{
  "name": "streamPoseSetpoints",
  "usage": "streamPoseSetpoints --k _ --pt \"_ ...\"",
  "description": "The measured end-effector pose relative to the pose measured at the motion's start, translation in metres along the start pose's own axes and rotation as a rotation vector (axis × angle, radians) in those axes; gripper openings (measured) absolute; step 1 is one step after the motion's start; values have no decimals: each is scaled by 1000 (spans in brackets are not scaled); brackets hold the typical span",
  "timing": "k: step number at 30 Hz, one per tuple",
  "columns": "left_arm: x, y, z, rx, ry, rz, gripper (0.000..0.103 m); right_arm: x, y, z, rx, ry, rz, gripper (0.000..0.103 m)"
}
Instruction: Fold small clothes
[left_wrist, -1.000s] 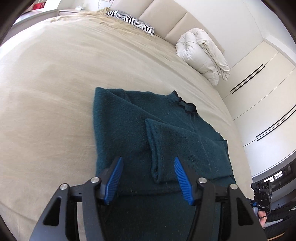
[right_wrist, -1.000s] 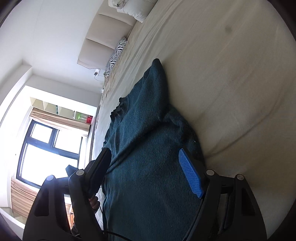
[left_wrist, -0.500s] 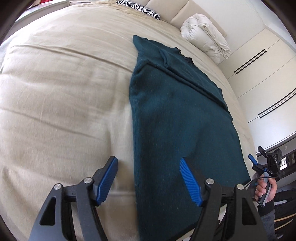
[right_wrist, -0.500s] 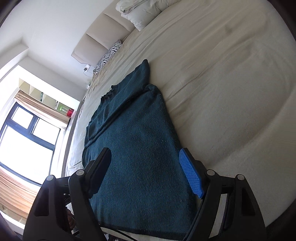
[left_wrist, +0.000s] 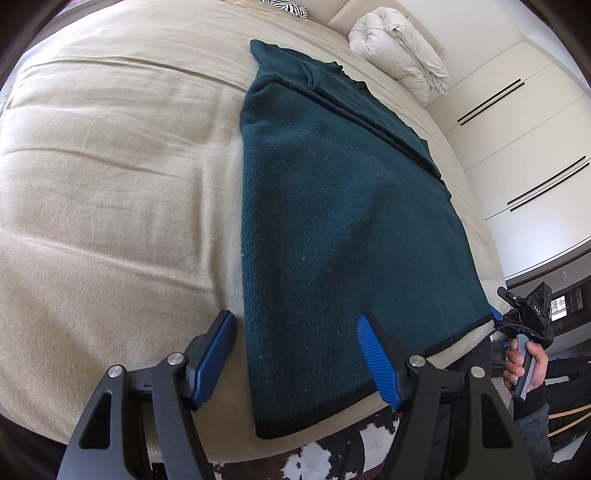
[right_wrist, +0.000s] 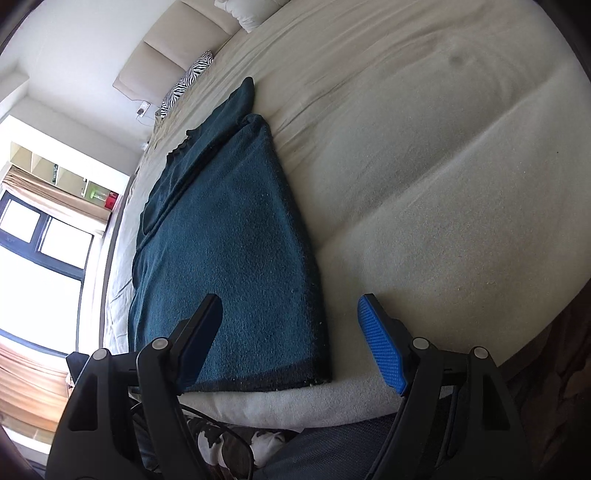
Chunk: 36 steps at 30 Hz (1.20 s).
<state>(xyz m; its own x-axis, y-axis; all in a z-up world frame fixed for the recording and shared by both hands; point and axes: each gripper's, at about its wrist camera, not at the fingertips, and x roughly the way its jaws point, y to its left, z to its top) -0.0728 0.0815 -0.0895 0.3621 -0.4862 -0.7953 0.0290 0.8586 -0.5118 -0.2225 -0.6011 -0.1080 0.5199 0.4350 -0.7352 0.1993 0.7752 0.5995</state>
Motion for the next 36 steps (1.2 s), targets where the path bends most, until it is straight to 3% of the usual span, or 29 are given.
streamPoseSetpoints --k 4,9,16,19,22,27,31,36 --pt "-1 4 -1 -30 9 -20 67 -3 0 0 5 17 -15 73" --pt "-3 10 -5 -74 39 -68 55 -7 -1 -2 26 33 -24 73" --pt "2 13 -8 -106 62 -104 54 -7 1 -9 44 68 15 69" --pt "3 16 -7 -119 71 -127 54 -4 -4 -9 79 79 68 61" --pt "2 23 -6 -142 74 -155 53 2 -6 -11 77 86 66 55" --pt "0 31 -8 -176 77 -160 35 5 -12 -11 82 81 84 49" --pt "-2 32 -10 -193 80 -165 34 5 -18 -12 90 83 72 33" --pt "-2 29 -13 -181 88 -149 34 5 -19 -12 87 84 70 31"
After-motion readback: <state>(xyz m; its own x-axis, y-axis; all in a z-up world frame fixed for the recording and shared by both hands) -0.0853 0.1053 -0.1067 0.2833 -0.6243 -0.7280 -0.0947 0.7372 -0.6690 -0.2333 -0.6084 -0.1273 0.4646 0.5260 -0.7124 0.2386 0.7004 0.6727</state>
